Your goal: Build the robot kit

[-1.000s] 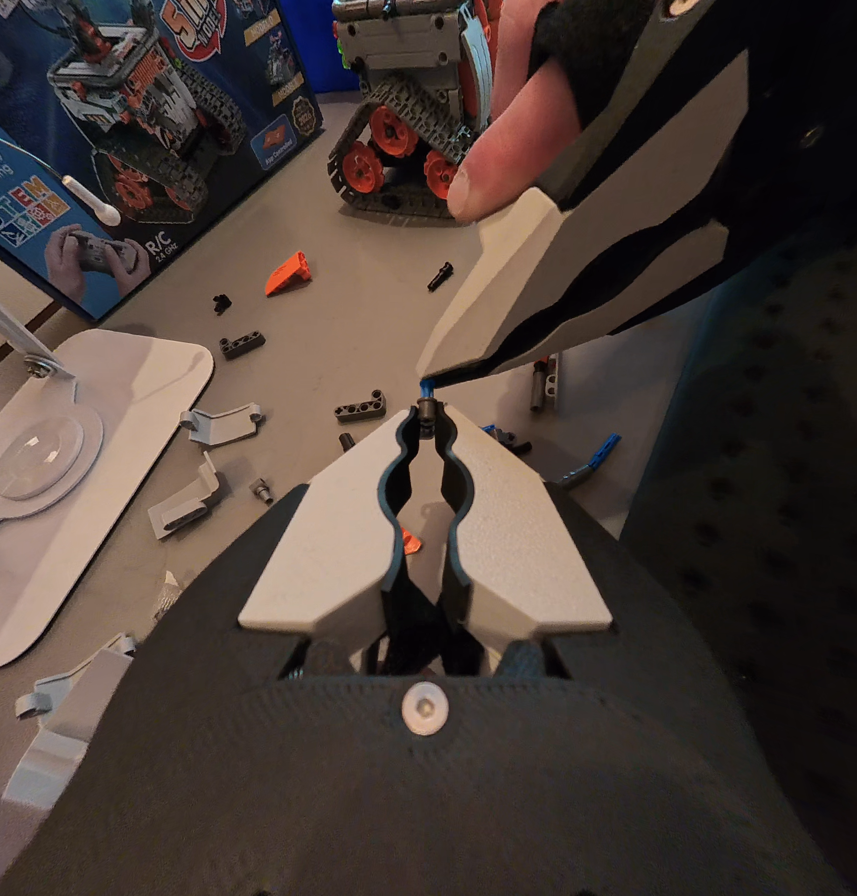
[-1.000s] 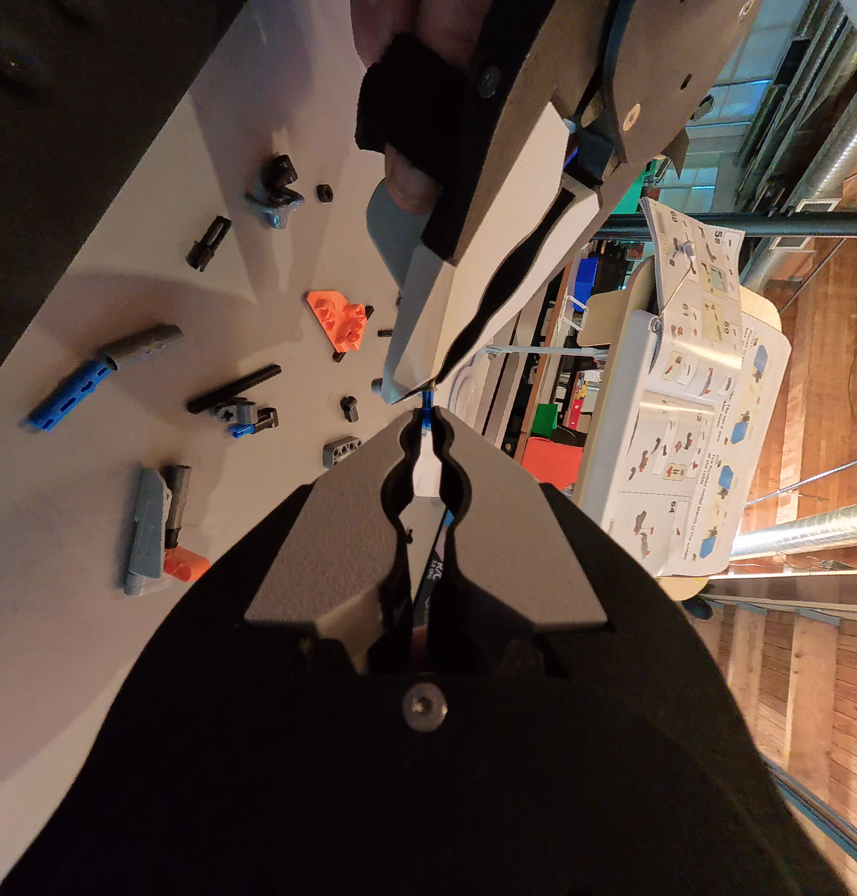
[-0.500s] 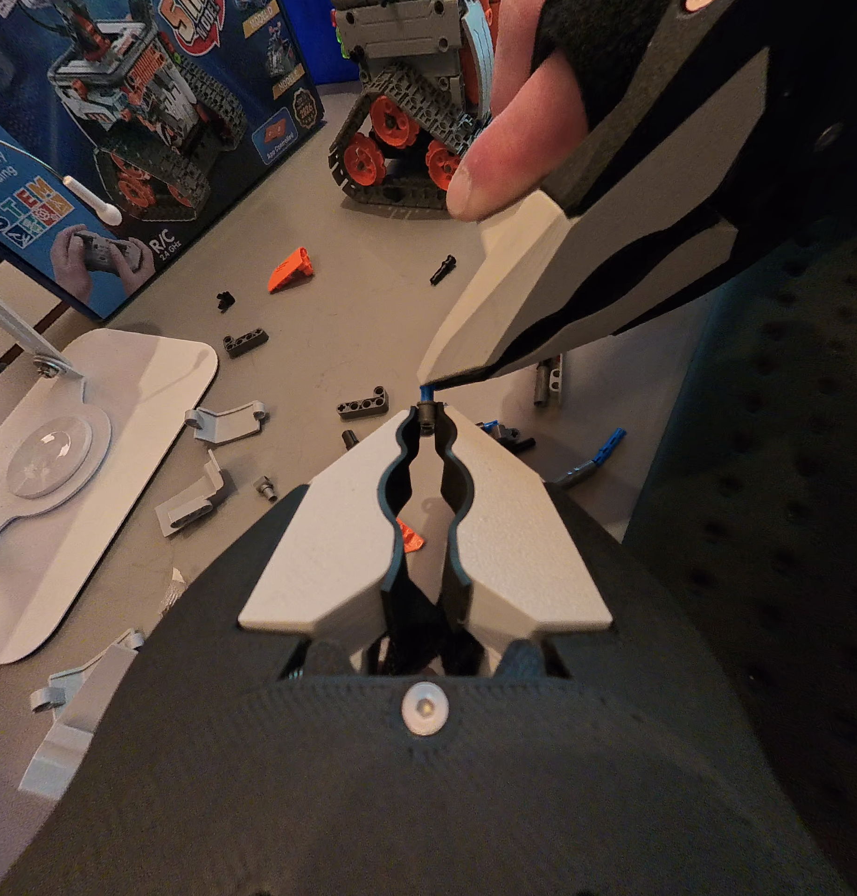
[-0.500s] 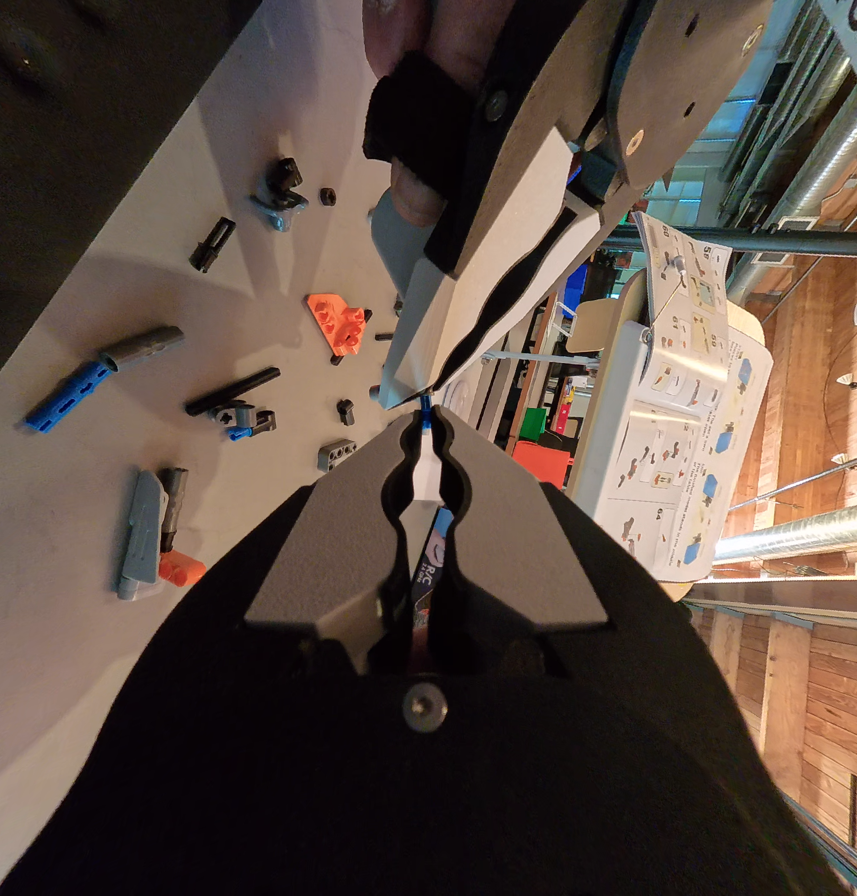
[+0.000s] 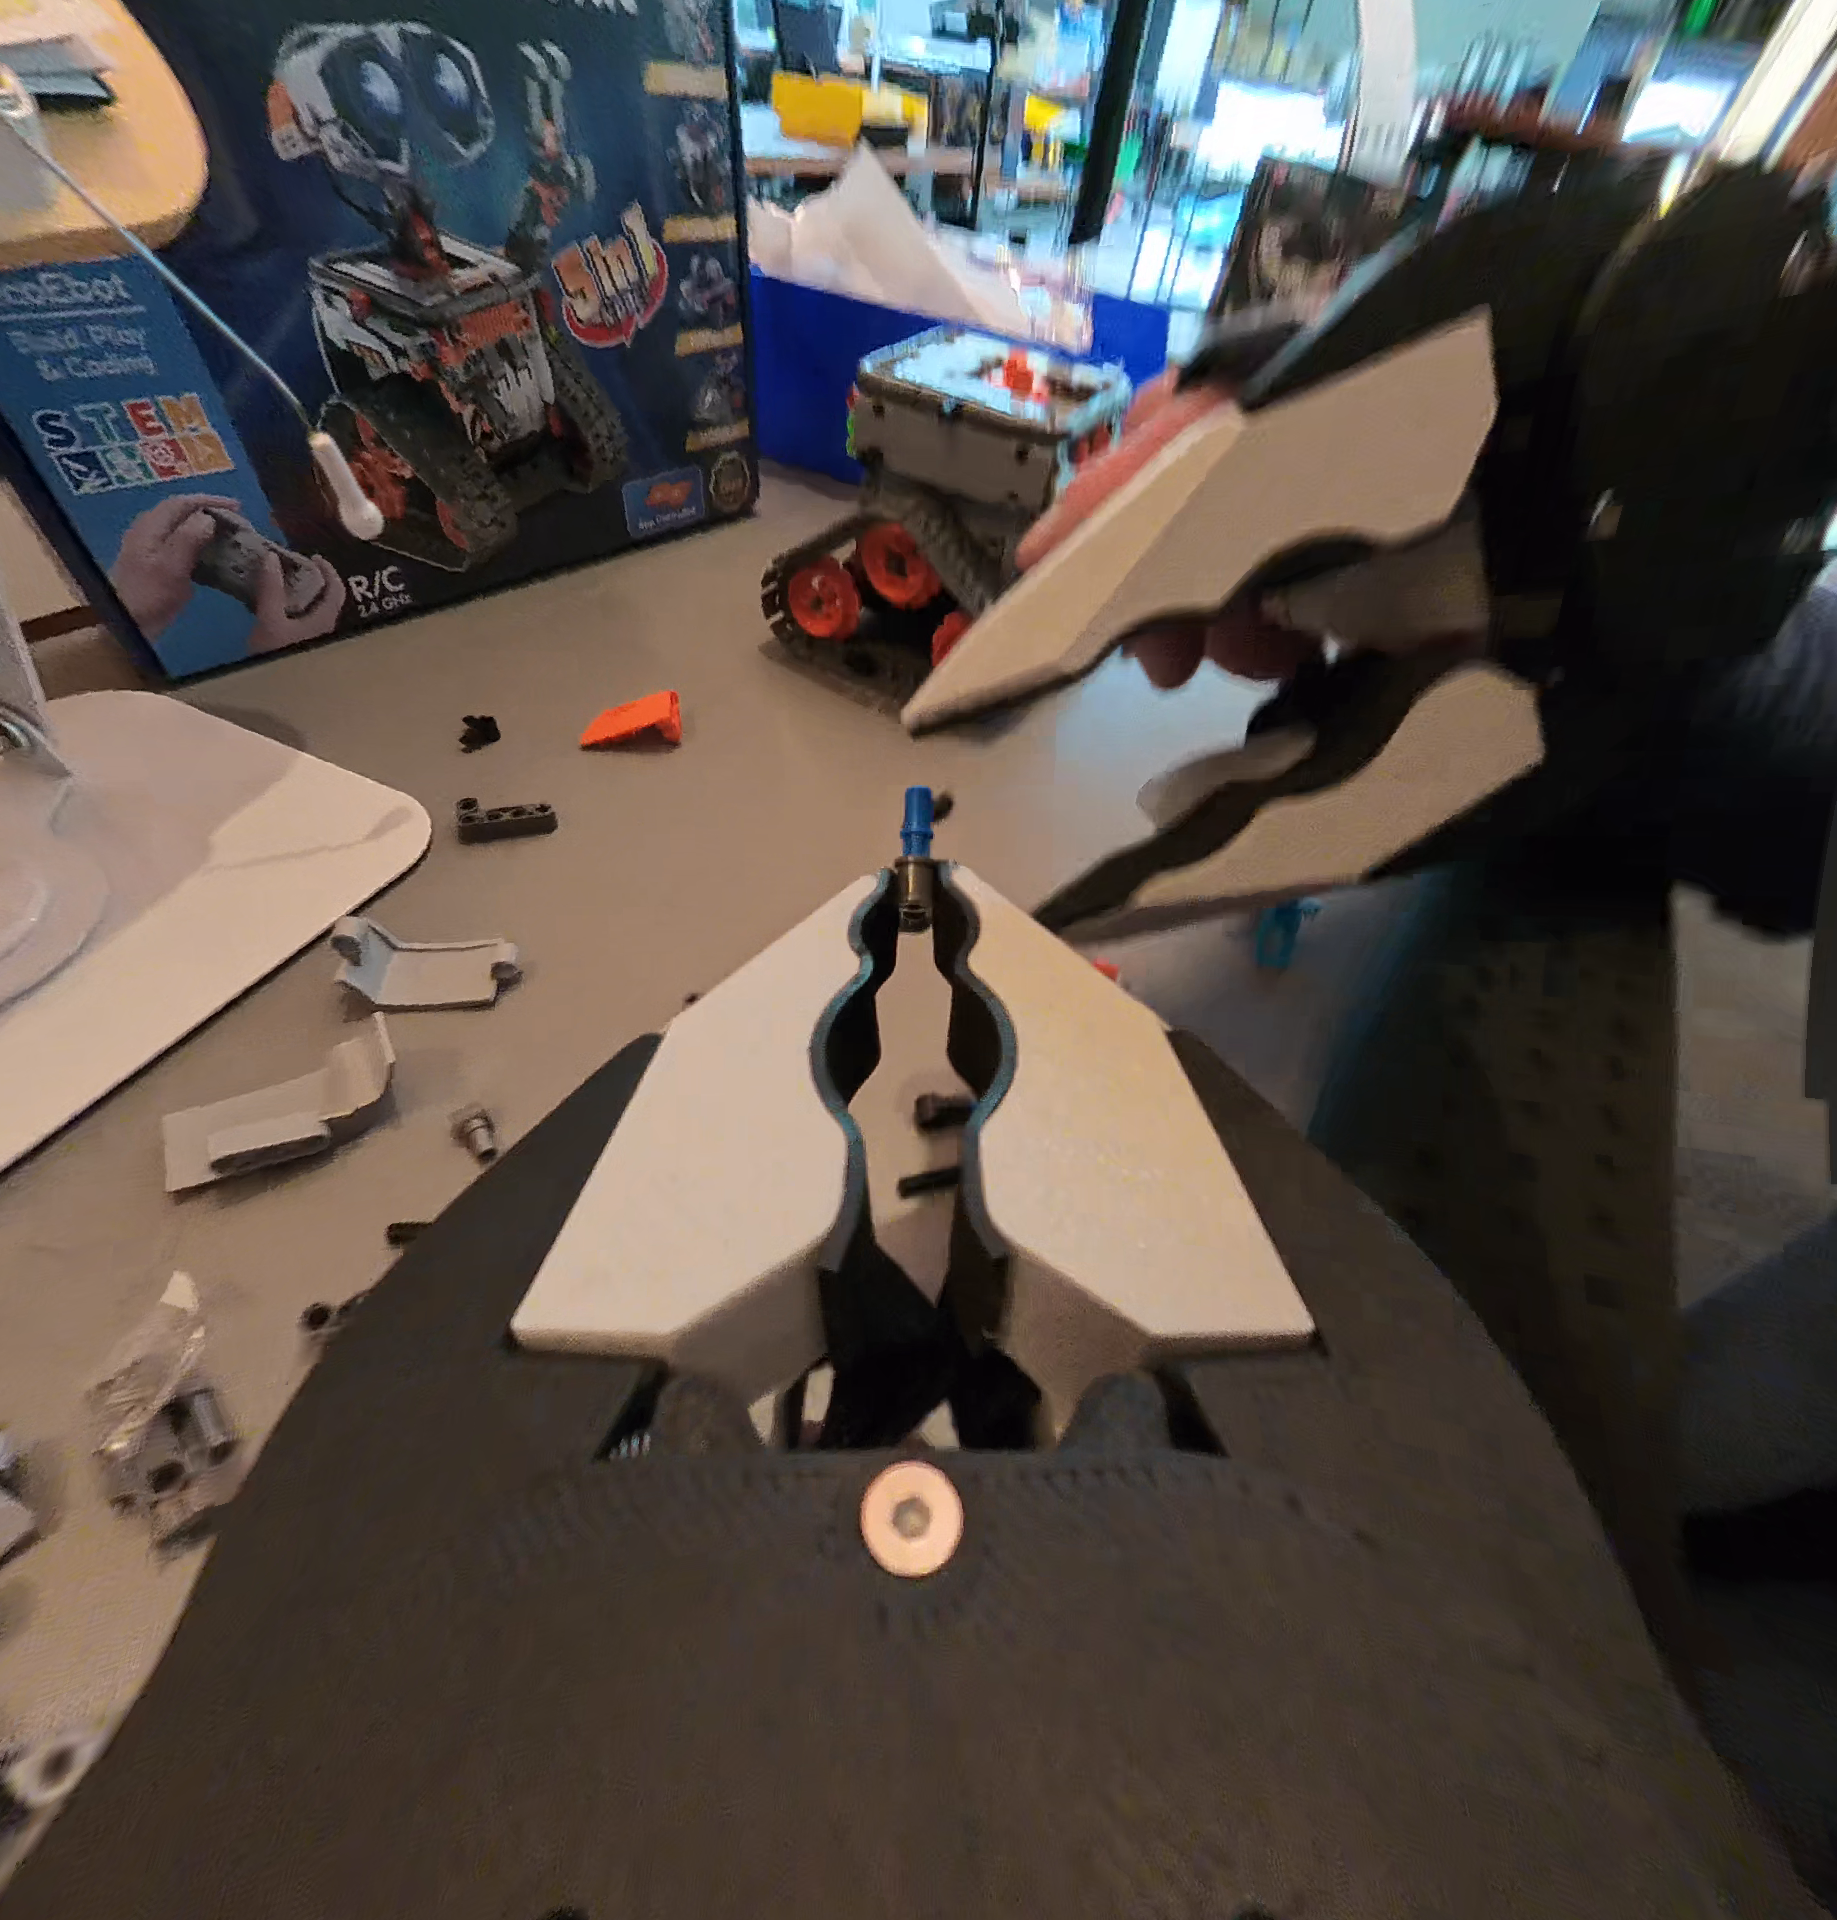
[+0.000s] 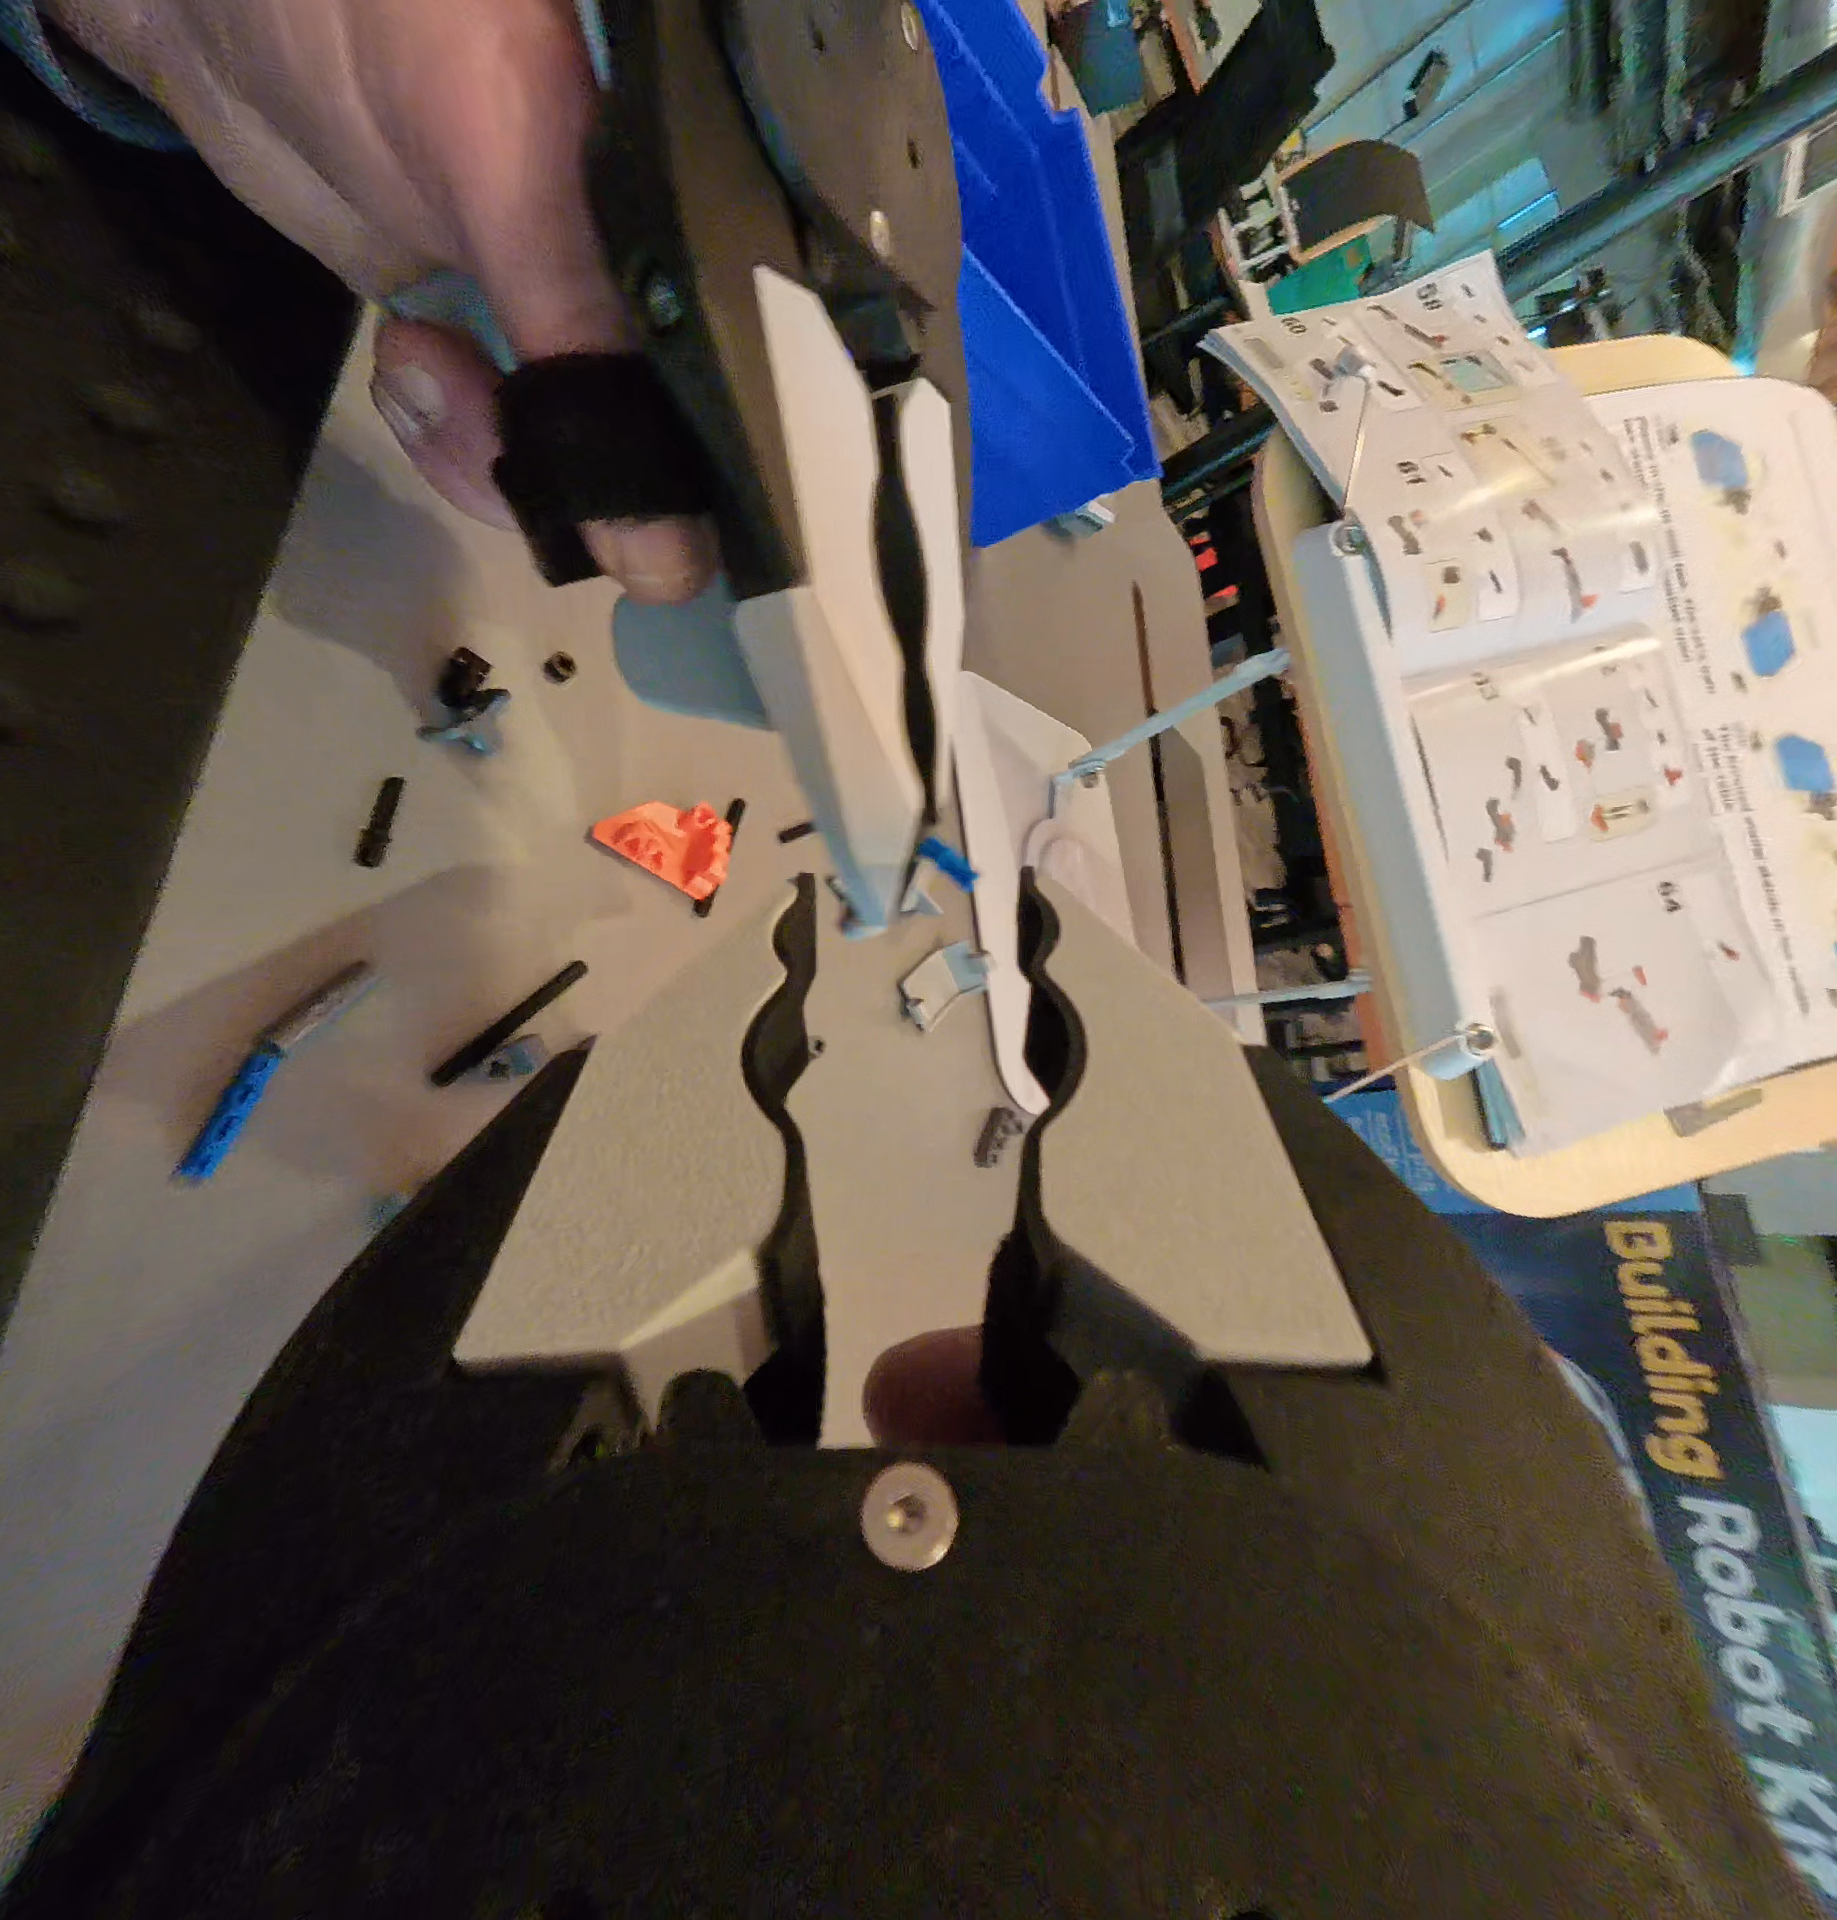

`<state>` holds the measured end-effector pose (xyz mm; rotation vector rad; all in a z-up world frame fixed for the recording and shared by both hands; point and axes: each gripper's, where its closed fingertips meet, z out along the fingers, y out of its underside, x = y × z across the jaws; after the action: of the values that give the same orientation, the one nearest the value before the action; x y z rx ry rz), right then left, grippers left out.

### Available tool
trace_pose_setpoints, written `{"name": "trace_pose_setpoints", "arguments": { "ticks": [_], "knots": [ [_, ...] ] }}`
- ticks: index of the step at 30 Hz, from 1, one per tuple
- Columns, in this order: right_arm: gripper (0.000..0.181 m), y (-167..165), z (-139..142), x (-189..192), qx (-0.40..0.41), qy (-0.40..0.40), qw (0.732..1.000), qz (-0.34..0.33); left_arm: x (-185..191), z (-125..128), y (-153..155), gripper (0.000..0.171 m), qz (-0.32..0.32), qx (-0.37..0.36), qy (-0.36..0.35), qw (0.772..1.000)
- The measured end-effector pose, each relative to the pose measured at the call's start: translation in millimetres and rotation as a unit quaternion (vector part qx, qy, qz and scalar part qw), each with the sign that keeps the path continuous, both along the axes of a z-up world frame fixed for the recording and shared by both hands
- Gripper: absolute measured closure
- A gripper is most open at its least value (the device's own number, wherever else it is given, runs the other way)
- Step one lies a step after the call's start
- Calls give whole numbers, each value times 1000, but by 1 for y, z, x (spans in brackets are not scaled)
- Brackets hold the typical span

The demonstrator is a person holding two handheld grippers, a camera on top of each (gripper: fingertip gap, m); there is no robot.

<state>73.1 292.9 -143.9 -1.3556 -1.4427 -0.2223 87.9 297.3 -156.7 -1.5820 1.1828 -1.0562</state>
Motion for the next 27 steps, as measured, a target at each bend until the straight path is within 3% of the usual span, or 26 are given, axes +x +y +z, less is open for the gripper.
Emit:
{"name": "trace_pose_setpoints", "arguments": {
  "ticks": [6,8,11,27],
  "knots": [
    [134,9,4,-4,25,30,999,-29,3,21,2,166,-2,-78,-86,993],
    [140,13,7,-5,46,39,997,-41,4,23,3,166,2,-88,-98,991],
    [155,18,15,-1,77,45,994,-57,6,23,0,166,-5,-99,-101,990],
    [166,22,9,-5,117,-3,992,-54,4,17,4,166,-8,-104,-84,991]
  ]
}}
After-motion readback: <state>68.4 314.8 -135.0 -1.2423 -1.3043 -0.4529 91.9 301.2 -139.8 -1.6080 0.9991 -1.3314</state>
